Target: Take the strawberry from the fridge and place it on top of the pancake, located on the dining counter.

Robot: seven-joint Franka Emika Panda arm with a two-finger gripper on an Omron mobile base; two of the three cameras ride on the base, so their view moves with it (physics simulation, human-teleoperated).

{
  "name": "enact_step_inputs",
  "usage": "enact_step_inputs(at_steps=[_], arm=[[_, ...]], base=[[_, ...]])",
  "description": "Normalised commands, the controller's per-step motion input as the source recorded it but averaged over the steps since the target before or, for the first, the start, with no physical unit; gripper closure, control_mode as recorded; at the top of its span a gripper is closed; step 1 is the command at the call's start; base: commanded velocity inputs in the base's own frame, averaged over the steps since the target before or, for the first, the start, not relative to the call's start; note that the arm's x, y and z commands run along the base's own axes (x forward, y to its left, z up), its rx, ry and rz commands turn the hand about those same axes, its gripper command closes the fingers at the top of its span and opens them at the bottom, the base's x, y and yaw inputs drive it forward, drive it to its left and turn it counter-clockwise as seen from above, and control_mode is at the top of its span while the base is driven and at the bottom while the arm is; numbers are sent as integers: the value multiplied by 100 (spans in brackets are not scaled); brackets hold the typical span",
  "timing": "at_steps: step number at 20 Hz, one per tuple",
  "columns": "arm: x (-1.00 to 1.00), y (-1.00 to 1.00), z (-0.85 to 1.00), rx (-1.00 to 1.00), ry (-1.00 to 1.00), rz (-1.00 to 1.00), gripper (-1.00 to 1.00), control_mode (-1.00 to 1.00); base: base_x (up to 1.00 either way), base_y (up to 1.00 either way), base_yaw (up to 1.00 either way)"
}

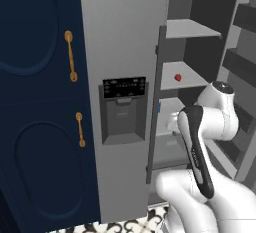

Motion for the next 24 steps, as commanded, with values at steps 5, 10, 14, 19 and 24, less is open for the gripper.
enact_step_inputs(at_steps=[5,10,14,19,24], arm=[[10,-22,-36,-13,4,-10,-100,-100],[4,-22,-42,-3,0,-4,-100,-100],[0,0,0,0,0,0,-100,-100],[0,0,0,0,0,0,-100,-100],[0,0,0,0,0,0,-100,100]], base=[[0,0,0],[0,0,0],[0,0,0],[0,0,0],[-4,-2,-37]])
